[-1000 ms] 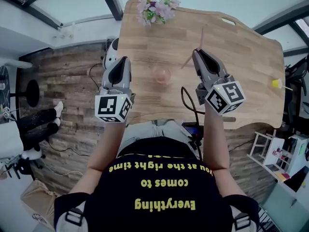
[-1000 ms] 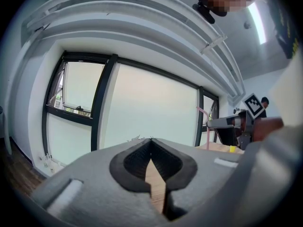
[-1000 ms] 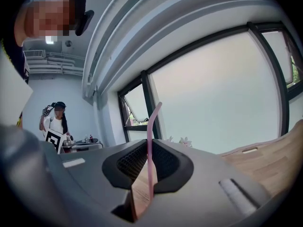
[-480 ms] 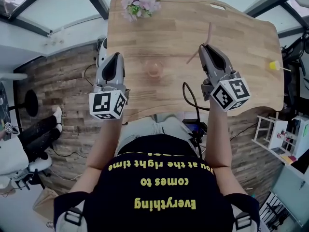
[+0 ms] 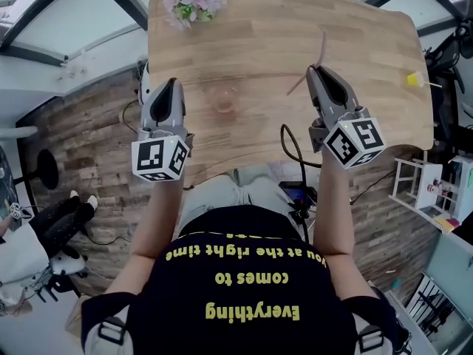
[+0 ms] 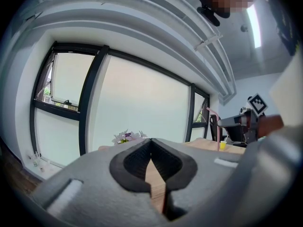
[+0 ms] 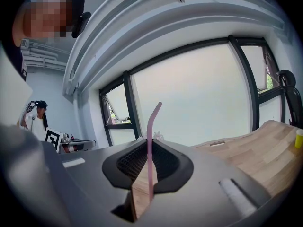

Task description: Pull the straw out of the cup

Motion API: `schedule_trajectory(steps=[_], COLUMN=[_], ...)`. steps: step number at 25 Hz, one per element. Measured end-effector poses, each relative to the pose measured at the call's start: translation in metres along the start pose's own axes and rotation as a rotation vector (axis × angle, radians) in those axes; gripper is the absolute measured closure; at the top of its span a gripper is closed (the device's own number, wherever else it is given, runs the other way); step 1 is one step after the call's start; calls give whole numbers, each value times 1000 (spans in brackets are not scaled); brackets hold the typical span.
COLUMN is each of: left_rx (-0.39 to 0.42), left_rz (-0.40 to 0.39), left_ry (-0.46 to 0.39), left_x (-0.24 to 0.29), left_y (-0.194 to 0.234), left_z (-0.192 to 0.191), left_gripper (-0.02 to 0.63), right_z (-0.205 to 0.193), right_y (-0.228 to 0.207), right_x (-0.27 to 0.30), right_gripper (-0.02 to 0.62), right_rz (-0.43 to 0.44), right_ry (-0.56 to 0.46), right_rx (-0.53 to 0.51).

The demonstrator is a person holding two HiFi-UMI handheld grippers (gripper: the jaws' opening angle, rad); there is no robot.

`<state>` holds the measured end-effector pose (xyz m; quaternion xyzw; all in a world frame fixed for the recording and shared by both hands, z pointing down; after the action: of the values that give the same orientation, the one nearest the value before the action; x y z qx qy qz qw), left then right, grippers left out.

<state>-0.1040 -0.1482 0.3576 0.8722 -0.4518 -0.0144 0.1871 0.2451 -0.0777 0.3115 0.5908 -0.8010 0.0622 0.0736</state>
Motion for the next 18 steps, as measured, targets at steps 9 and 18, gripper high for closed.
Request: schedule_trajectory(steps=[9, 18], left_rx=[6, 7], left_rz=[-14, -21], left_ry=[19, 36], left_x=[10, 12], left_y=[-1, 1], left_z=[-6, -17], left_gripper=[606, 606], right_z=[-18, -38], right_y=[-8, -7], right_x=[-11, -13], right_gripper=[557, 557], right_rz=[-33, -33], right_ry=[40, 85], right_rx=[25, 43])
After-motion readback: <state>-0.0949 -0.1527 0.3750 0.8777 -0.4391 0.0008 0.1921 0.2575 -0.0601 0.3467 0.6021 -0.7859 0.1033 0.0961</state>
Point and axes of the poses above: the fingertips, and each gripper's own axes: x forward along the fingers, y to its left, z out of its top, the point moved 10 cm from there along -x, backward along the fingers, and after that the axes turned 12 degrees about -x, right-handed, at the moved point
